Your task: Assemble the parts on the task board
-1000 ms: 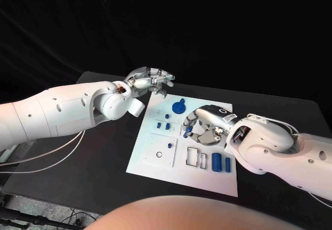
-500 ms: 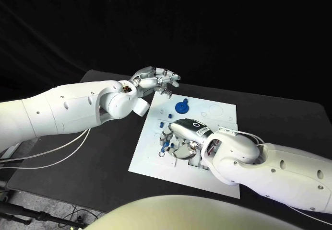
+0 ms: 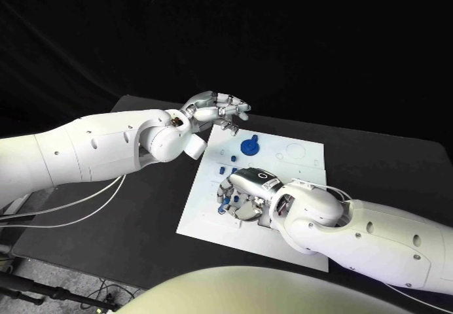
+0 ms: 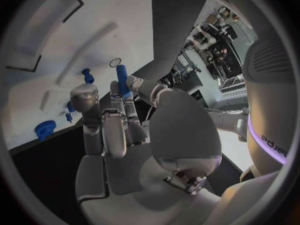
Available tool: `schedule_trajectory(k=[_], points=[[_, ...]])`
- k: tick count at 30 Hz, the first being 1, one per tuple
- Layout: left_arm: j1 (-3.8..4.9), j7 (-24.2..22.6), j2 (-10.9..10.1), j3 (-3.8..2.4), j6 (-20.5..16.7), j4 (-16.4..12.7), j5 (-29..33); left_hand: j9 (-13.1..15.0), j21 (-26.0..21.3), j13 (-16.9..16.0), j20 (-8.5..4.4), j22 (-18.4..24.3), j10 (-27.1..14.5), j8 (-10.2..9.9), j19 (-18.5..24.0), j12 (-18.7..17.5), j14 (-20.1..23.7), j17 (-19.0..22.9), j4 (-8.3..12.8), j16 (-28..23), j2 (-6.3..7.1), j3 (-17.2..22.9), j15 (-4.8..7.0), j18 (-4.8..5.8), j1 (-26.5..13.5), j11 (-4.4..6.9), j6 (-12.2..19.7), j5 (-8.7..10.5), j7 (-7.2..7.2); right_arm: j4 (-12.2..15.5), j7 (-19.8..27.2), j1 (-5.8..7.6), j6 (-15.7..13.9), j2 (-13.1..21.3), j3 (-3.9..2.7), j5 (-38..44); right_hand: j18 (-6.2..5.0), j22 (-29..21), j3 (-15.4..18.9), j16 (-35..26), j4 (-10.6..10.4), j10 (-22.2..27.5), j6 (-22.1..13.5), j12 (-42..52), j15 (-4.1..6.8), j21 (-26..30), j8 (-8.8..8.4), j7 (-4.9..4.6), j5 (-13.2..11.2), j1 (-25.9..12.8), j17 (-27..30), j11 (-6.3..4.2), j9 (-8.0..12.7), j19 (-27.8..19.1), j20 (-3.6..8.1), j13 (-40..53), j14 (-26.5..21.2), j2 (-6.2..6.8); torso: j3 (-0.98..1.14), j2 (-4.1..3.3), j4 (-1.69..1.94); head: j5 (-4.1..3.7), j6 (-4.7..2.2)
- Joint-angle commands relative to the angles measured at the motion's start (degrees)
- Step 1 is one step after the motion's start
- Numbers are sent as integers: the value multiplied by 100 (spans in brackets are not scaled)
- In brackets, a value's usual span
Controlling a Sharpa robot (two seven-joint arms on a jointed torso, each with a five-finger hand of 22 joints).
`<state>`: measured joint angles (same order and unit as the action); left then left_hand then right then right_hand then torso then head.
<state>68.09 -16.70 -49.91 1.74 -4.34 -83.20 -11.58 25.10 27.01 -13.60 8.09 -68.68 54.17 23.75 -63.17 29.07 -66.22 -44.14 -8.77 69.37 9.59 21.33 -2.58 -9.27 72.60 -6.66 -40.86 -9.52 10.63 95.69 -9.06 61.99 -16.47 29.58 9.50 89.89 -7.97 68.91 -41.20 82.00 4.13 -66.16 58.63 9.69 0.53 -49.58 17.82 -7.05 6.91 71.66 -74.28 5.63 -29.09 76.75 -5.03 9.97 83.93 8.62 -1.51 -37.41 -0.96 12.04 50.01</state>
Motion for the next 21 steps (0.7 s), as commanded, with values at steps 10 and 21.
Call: schedule_trajectory(k=[10,21], points=[[5,-28,12,-3,116,-28,-72,9,3,-5,42,5,-42,27,6,42,23,0,-4,-2,14,-30,4,-109,24,13,42,17,-5,-147,-75,-60,173,-137,22,253,33,16,-4,33,28,-144,-26,-17,18,-22,-17,-45,28,27,0,-171,-2,-12,17,1,298,36,0,-4,2,42,-1],[5,-16,10,-3,118,-44,-80,9,3,-7,42,6,-43,34,7,47,21,-5,-11,1,8,-35,4,-109,25,13,46,14,-6,-271,-139,-69,213,-203,42,339,34,23,-3,36,37,-135,-40,-29,13,-26,-25,-49,39,23,-3,-166,-4,-12,13,3,298,44,2,0,4,74,-1]])
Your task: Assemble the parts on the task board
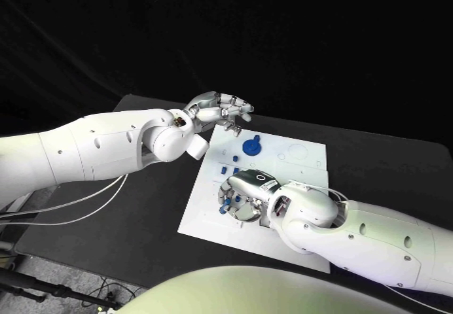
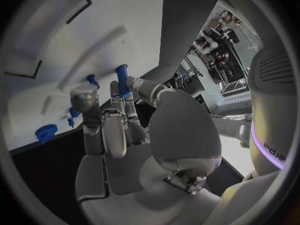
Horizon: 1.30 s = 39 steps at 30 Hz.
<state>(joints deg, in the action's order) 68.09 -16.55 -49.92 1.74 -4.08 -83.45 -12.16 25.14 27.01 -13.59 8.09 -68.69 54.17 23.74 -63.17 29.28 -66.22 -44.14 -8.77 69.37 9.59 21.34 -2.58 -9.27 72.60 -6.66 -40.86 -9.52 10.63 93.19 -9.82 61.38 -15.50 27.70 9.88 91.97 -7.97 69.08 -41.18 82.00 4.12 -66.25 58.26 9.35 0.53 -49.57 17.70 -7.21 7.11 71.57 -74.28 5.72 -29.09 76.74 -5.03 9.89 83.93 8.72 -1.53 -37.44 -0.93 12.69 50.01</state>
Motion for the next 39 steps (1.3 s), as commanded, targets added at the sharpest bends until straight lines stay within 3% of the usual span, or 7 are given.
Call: schedule_trajectory(k=[1,11,18,23,32,39], points=[[4,-31,10,-4,93,-19,-22,5,3,-7,42,6,-44,35,8,26,22,-5,-11,1,8,-35,4,-109,25,13,46,14,-6,-24,-67,-8,119,-17,5,136,34,6,-4,37,38,-126,-3,5,13,-26,-12,-33,19,32,-3,-175,-5,-12,13,11,299,35,4,2,1,8,-1],[5,-26,5,-4,91,-23,-22,5,3,-9,42,7,-45,39,8,29,27,3,-15,-3,6,-39,4,-109,26,13,48,14,-6,-58,-184,-10,159,-24,16,304,32,5,-2,37,47,-123,-9,-2,9,-17,-15,-35,26,30,-1,-172,-7,-17,11,13,298,45,5,2,-7,10,-1],[5,-20,6,-4,87,-26,-22,5,3,-9,42,7,-45,39,8,29,27,3,-15,-3,6,-39,4,-109,26,13,48,14,-6,-61,-141,-11,207,-92,42,316,22,-12,51,29,50,-57,-74,-61,-24,57,-62,-58,104,-63,29,-138,-2,-59,-11,19,289,124,12,0,2,12,-1],[5,5,8,-4,83,-22,-22,6,3,-11,43,7,-49,49,11,36,31,6,-27,-5,-1,-47,3,-109,26,13,53,14,-6,-92,-105,-19,169,-138,68,239,13,-36,89,34,43,114,-269,-150,-75,144,-201,-128,192,-158,39,-68,55,-95,-59,3,282,194,4,5,-3,4,-1],[5,70,5,-4,104,-19,-14,6,2,-15,44,9,-63,70,17,50,37,7,-58,-6,-11,-73,1,-109,20,11,69,47,-4,-100,-105,-24,58,-94,79,209,2,-62,152,27,31,195,-359,-169,-103,215,-267,-161,193,-229,65,-34,84,-120,-93,4,271,256,1,2,-2,17,-1],[5,94,2,-4,113,-3,-15,5,2,-18,46,10,-79,86,21,59,44,10,-81,-8,-13,-96,0,-109,18,9,82,76,-2,-59,-115,-24,-134,-53,81,210,-28,-149,267,9,39,694,-631,-328,-214,437,-421,-273,166,-288,135,94,168,-217,-192,-94,243,351,3,3,-1,0,-1]])
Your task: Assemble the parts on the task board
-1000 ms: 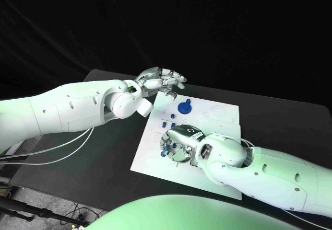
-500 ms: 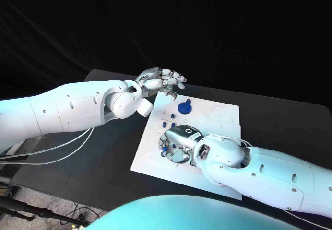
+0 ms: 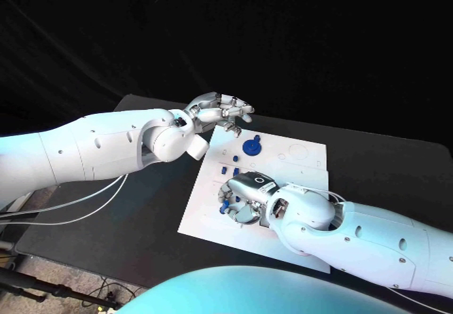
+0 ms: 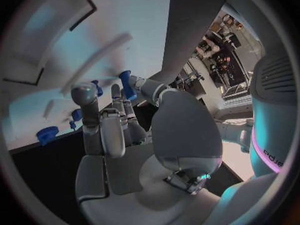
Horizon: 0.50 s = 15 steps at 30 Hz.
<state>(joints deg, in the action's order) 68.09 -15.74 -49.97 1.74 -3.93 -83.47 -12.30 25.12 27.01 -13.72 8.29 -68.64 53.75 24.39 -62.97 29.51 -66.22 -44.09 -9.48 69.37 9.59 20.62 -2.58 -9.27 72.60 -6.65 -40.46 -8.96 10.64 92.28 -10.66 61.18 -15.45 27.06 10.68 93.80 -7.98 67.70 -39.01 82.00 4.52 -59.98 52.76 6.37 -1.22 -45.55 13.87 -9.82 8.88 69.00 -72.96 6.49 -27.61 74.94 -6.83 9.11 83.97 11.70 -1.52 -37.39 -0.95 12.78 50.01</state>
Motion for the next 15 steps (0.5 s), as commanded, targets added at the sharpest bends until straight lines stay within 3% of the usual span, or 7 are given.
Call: schedule_trajectory(k=[1,7,15], points=[[5,13,7,-4,95,4,-3,7,2,-6,26,5,-37,20,1,37,44,5,-9,-8,-13,-25,0,-109,18,9,41,20,-3,47,-24,-4,-165,18,0,24,-37,-29,87,-1,2,142,-136,-40,-50,79,-56,-17,-60,-30,32,25,37,-56,-24,-33,229,61,2,-2,1,-11,-1],[5,13,-2,-4,83,30,-9,7,2,-6,26,5,-37,20,1,37,44,5,-9,-8,-13,-25,0,-109,18,9,41,20,-3,179,24,-4,-233,79,1,-34,-59,-79,287,-23,-22,296,-282,-16,-60,195,-95,-19,-142,-79,95,34,94,-101,-52,-69,204,124,-1,0,0,-18,-1],[5,14,-9,-4,79,41,-11,7,2,-6,26,5,-37,20,1,37,44,5,-9,-8,-13,-25,0,-109,18,9,41,20,-3,334,4,-2,-230,206,1,-58,-68,-102,398,-39,-39,351,-311,13,-62,245,-89,-14,-141,-73,138,33,118,-114,-57,-84,189,112,1,1,-2,-16,-1]])
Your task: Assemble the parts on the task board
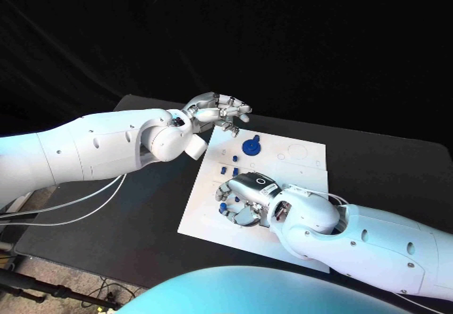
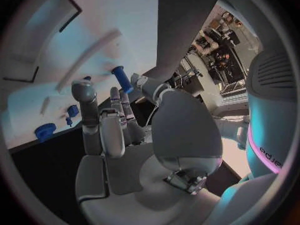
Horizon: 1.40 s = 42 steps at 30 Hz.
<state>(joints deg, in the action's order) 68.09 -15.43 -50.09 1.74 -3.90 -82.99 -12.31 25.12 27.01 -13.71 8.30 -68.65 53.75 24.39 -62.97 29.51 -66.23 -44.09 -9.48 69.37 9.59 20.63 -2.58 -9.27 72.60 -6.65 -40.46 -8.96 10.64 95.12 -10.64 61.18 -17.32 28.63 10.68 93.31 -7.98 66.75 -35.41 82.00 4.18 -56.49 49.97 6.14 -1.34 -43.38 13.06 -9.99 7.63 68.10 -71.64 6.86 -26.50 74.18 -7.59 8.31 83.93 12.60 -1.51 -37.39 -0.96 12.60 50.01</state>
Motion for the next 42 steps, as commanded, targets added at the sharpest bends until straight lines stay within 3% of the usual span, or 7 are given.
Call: schedule_trajectory(k=[1,13,22,25,26,30,42], points=[[5,-17,1,-4,76,-7,-10,8,2,-7,26,6,-37,21,0,37,44,5,-9,-8,-13,-25,0,-109,18,8,41,20,-3,73,-3,0,-41,77,1,-11,-67,-5,70,-34,-12,-59,-20,97,-42,23,7,5,-10,28,1,-14,15,-30,22,10,195,3,1,0,0,1,-1],[4,-20,-14,-3,77,-2,-10,8,2,-9,27,6,-44,29,3,43,43,-1,-17,-6,-16,-33,-2,-109,24,8,48,26,-3,521,116,103,-586,648,-9,-207,-79,-35,155,-40,-41,-157,-14,225,-21,86,32,19,64,29,31,-39,50,-24,39,30,195,-5,6,6,-1,-67,-1],[3,-27,-45,13,93,93,-10,7,2,-10,27,6,-46,33,4,46,53,14,-19,-13,-17,-37,-2,-109,29,8,51,28,-3,854,416,479,-1023,1958,-64,-2671,-89,-81,483,-151,-373,-1396,130,1499,247,179,226,213,172,-270,224,-382,28,41,249,731,163,85,2,79,-110,-453,-1],[1,-30,-46,21,107,131,-10,7,1,-10,27,6,-48,35,4,47,57,21,-19,-16,-15,-39,-2,-109,30,8,51,28,-3,940,321,543,-740,2378,-67,-3203,11,42,1204,76,-825,-1067,-449,5364,289,-14,962,276,456,-388,-151,-594,-454,197,381,4161,291,1,1,99,-139,-683,-1],[1,-31,-45,23,110,143,-10,7,1,-11,27,6,-48,36,4,48,63,32,-19,-21,-15,-40,-2,-109,31,8,52,29,-3,972,268,558,-647,2514,-67,-3314,21,170,1328,296,-941,-1515,-522,6259,344,-251,1142,305,530,-410,-625,-456,-533,286,363,5200,376,7,1,107,-151,-735,-1],[-2,-39,-46,31,116,165,-10,7,1,-11,27,7,-49,37,5,48,68,39,-20,-24,-15,-42,-2,-108,32,8,52,29,-3,1115,-4,584,-422,2950,-59,-3480,157,645,1698,734,-1224,-2368,-641,7536,322,-1140,1566,335,600,-326,-1643,-468,-683,598,352,6775,570,-44,12,134,-189,-895,-1],[-5,-39,-65,43,166,139,-10,7,0,-12,28,7,-51,41,8,51,94,83,-22,-46,-15,-45,-3,-108,36,8,53,29,-3,1596,-1137,322,-738,3581,24,-2519,242,964,1897,800,-1443,-2737,-654,7903,327,-1700,1721,344,690,-29,-1836,-481,-571,769,365,7328,607,-132,-24,163,-206,-1136,-1]])
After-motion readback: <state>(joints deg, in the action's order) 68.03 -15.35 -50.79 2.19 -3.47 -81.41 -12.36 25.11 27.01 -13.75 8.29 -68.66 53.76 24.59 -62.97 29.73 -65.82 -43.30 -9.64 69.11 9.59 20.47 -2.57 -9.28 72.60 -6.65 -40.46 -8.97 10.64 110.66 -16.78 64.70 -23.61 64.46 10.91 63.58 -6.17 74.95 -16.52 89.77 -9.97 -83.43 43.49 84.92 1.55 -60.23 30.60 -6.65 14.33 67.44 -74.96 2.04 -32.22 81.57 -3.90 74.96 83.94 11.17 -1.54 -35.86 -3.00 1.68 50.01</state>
